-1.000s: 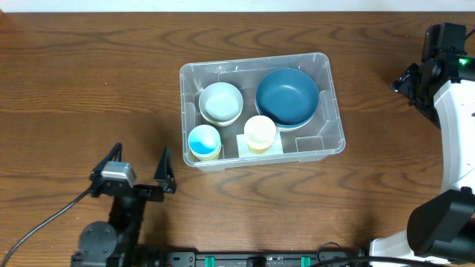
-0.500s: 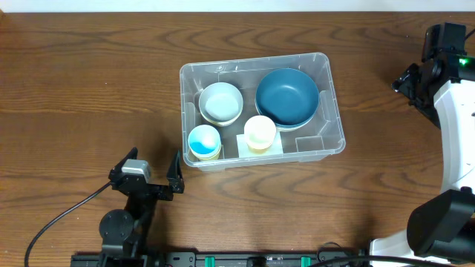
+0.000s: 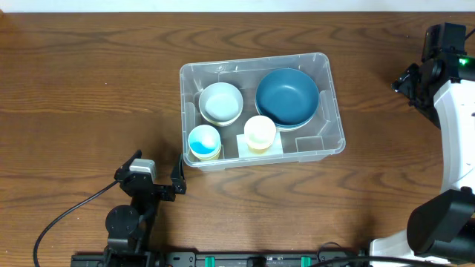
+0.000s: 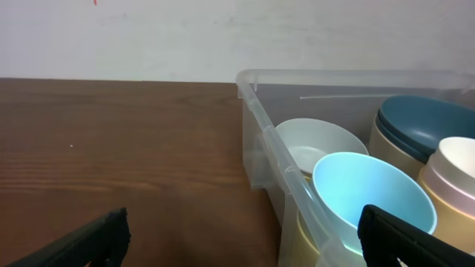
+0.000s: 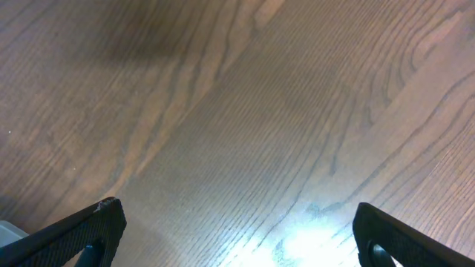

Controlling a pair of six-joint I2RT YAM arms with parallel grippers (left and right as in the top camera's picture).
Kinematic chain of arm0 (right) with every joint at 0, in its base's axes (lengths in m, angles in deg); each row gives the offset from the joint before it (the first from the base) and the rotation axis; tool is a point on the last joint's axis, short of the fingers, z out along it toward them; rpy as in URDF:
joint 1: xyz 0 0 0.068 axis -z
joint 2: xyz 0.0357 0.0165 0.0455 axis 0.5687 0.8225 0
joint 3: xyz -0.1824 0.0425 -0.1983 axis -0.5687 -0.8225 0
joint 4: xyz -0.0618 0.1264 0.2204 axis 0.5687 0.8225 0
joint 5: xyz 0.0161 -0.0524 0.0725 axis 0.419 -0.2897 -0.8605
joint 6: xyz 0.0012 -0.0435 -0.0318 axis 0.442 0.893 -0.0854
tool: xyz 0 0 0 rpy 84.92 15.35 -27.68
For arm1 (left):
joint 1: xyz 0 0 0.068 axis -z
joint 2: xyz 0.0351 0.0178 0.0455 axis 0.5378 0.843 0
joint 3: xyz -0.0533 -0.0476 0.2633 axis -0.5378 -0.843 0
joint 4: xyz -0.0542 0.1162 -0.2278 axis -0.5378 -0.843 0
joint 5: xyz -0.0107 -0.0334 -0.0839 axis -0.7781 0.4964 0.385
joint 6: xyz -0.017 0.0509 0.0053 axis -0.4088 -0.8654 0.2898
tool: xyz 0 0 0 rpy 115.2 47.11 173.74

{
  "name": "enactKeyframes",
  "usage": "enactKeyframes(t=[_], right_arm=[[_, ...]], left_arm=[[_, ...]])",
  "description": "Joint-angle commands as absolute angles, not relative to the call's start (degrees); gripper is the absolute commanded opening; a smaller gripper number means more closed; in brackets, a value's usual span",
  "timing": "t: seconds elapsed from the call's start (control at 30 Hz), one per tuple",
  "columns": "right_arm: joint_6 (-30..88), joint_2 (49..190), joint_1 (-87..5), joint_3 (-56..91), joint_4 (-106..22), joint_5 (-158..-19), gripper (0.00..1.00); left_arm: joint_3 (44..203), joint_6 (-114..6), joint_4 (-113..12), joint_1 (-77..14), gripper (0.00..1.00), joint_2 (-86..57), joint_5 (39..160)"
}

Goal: Pack container

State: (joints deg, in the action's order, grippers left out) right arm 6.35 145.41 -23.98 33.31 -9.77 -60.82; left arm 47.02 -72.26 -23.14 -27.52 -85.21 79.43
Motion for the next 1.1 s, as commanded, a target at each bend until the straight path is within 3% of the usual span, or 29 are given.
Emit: enactKeyframes(t=[0.0, 1.07], right_arm=[[5.58, 145.41, -23.74, 33.44, -9.75, -59.83, 0.99], [5.58, 145.41, -23.74, 33.44, -9.75, -59.81, 0.99]], left_arm=[[45.18, -73.68, -23.68, -27.76, 0.98, -85.73, 79.17], [45.18, -73.68, -23.46, -27.76, 0.98, -85.58, 78.55]])
